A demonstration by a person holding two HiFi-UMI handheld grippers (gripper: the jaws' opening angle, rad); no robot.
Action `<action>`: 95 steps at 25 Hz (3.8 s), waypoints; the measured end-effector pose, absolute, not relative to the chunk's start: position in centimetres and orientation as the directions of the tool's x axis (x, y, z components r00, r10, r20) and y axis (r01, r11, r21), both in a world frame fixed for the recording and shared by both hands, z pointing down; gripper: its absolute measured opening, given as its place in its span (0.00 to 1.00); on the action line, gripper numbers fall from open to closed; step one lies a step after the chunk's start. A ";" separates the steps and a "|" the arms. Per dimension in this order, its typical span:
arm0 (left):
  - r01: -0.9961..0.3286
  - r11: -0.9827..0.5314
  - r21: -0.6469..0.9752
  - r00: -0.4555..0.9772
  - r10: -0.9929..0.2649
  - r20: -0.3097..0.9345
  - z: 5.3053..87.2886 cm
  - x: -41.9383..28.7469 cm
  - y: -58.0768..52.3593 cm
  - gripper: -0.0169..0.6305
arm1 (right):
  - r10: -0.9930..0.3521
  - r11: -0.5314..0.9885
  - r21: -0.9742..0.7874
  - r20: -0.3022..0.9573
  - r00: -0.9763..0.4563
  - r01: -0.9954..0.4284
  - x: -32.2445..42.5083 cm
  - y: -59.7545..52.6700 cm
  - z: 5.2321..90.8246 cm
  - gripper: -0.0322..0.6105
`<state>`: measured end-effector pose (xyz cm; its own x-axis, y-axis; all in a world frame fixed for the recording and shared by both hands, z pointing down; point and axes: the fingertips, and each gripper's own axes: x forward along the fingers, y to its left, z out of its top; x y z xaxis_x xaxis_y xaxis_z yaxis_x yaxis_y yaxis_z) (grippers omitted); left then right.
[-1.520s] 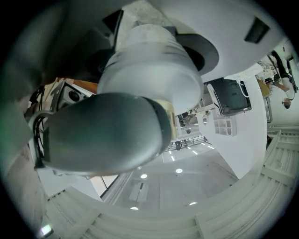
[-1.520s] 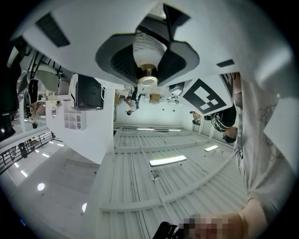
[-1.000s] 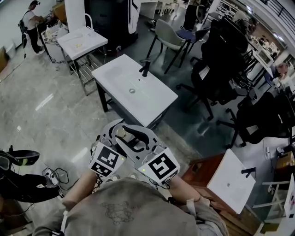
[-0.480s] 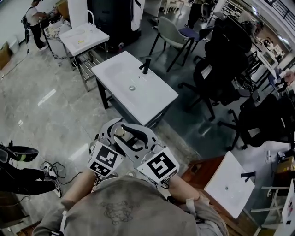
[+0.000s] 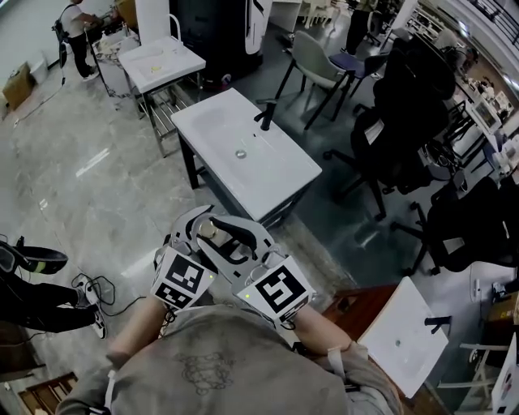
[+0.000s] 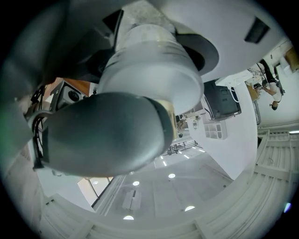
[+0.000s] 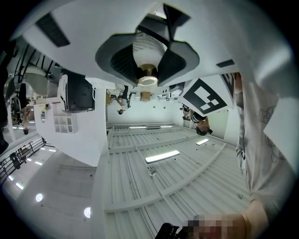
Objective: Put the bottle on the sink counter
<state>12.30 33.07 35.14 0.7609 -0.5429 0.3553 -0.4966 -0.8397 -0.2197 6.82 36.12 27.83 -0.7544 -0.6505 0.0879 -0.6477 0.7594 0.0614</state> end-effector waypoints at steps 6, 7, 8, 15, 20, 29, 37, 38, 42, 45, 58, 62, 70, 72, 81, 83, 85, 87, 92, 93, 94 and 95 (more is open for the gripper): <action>-0.533 -0.810 -0.243 0.734 -0.586 0.344 35.4 11.3 31.2 0.53 | -0.628 0.778 0.069 0.075 -0.775 -0.624 6.0 34.7 28.1 0.26; -0.537 -0.805 -0.251 0.728 -0.593 0.343 35.5 11.1 30.7 0.53 | -0.628 0.778 0.068 0.071 -0.775 -0.625 5.9 34.3 28.2 0.26; -0.540 -0.801 -0.258 0.725 -0.598 0.342 35.7 10.9 30.2 0.53 | -0.629 0.778 0.070 0.068 -0.775 -0.625 5.8 33.8 28.4 0.26; -0.552 -0.791 -0.263 0.716 -0.612 0.338 36.8 9.8 26.4 0.53 | -0.618 0.786 0.085 0.080 -0.782 -0.612 4.7 30.2 29.7 0.26; -0.555 -0.793 -0.252 0.713 -0.609 0.347 37.0 8.8 22.9 0.53 | -0.617 0.787 0.080 0.084 -0.783 -0.611 3.7 26.6 29.8 0.26; -0.543 -0.806 -0.235 0.717 -0.590 0.371 37.6 6.5 14.9 0.53 | -0.627 0.779 0.057 0.110 -0.771 -0.625 1.4 18.3 30.2 0.26; -0.533 -0.821 -0.206 0.725 -0.569 0.388 37.3 3.0 7.3 0.53 | -0.634 0.771 0.034 0.138 -0.761 -0.636 -2.1 10.4 29.9 0.26; -0.530 -0.823 -0.204 0.727 -0.565 0.389 37.3 2.7 6.3 0.53 | -0.637 0.768 0.031 0.140 -0.758 -0.639 -2.5 9.4 29.9 0.26; -0.517 -0.834 -0.193 0.742 -0.549 0.384 37.3 1.3 2.3 0.53 | -0.649 0.757 0.033 0.155 -0.745 -0.653 -4.0 5.1 29.9 0.26; -0.506 -0.842 -0.187 0.752 -0.537 0.382 37.5 0.2 -0.7 0.53 | -0.658 0.748 0.034 0.166 -0.734 -0.663 -5.2 2.1 30.1 0.26; -0.442 -0.870 -0.220 0.776 -0.494 0.393 38.9 -3.0 -12.4 0.53 | -0.687 0.717 0.034 0.211 -0.696 -0.697 -8.5 -9.9 31.6 0.26; -0.432 -0.877 -0.210 0.789 -0.481 0.383 39.4 -3.6 -15.1 0.53 | -0.702 0.700 0.032 0.214 -0.679 -0.714 -9.2 -12.8 32.2 0.26; -0.441 -0.875 -0.202 0.798 -0.485 0.358 40.6 -4.1 -20.2 0.53 | -0.700 0.702 0.049 0.229 -0.676 -0.710 -9.9 -17.7 33.6 0.26; -0.445 -0.872 -0.205 0.795 -0.490 0.359 41.2 -3.9 -21.0 0.53 | -0.695 0.707 0.046 0.232 -0.680 -0.706 -9.7 -18.6 34.2 0.26; -0.468 -0.858 -0.213 0.777 -0.514 0.363 44.0 -2.9 -25.1 0.53 | -0.659 0.736 0.038 0.267 -0.703 -0.676 -8.6 -22.5 37.0 0.27; -0.473 -0.854 -0.215 0.773 -0.519 0.364 44.9 -2.5 -26.2 0.53 | -0.655 0.738 0.032 0.275 -0.704 -0.674 -8.1 -23.6 37.8 0.27; -0.477 -0.854 -0.208 0.771 -0.520 0.366 45.9 -2.1 -27.2 0.53 | -0.653 0.737 0.024 0.282 -0.703 -0.675 -7.8 -24.6 38.8 0.27; -0.481 -0.853 -0.201 0.768 -0.521 0.372 46.9 -1.8 -28.1 0.53 | -0.650 0.738 0.018 0.288 -0.703 -0.675 -7.4 -25.5 39.8 0.27; -0.494 -0.847 -0.197 0.753 -0.530 0.390 49.4 -1.1 -30.3 0.53 | -0.651 0.736 -0.005 0.266 -0.711 -0.677 -6.6 -27.8 42.1 0.27; -0.495 -0.847 -0.192 0.752 -0.529 0.393 49.9 -0.9 -30.7 0.53 | -0.653 0.735 -0.007 0.262 -0.710 -0.678 -6.4 -28.2 42.6 0.27; -0.495 -0.849 -0.187 0.753 -0.526 0.396 50.4 -0.7 -31.0 0.53 | -0.653 0.734 -0.010 0.263 -0.710 -0.679 -6.2 -28.6 43.1 0.27; -0.494 -0.850 -0.181 0.753 -0.523 0.399 50.9 -0.6 -31.3 0.53 | -0.651 0.735 -0.013 0.266 -0.711 -0.678 -6.0 -28.9 43.6 0.27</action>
